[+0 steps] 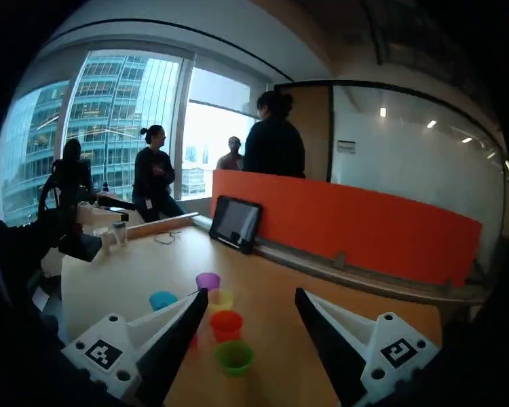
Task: Pour water
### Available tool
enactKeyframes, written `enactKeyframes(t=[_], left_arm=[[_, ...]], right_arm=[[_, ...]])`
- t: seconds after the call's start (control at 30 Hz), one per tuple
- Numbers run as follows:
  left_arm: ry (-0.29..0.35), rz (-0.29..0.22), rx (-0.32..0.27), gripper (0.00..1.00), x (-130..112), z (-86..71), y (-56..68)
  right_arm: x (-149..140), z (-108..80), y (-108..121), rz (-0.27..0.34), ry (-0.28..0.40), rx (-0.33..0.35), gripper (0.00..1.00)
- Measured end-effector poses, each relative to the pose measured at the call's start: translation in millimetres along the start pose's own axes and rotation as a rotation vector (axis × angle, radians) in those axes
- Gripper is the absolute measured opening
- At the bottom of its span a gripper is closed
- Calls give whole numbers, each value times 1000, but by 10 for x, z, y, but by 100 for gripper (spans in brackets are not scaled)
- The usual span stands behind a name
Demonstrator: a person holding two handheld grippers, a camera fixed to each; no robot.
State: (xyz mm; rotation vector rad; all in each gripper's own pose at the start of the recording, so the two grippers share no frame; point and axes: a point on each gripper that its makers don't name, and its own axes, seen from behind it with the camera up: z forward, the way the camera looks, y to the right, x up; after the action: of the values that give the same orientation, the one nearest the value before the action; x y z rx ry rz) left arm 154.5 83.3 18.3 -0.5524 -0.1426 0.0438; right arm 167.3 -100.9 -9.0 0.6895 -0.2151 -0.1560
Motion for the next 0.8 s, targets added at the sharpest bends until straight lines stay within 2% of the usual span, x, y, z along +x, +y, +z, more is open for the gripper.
enactKeyframes(t=[0.2, 0.8], left_arm=[[-42, -6, -21, 97, -243, 32, 32], [-158, 7, -74, 97, -931, 194, 212]], right_arm=[[-195, 29, -39, -15, -46, 19, 99], [-744, 192, -97, -2, -147, 58, 99]])
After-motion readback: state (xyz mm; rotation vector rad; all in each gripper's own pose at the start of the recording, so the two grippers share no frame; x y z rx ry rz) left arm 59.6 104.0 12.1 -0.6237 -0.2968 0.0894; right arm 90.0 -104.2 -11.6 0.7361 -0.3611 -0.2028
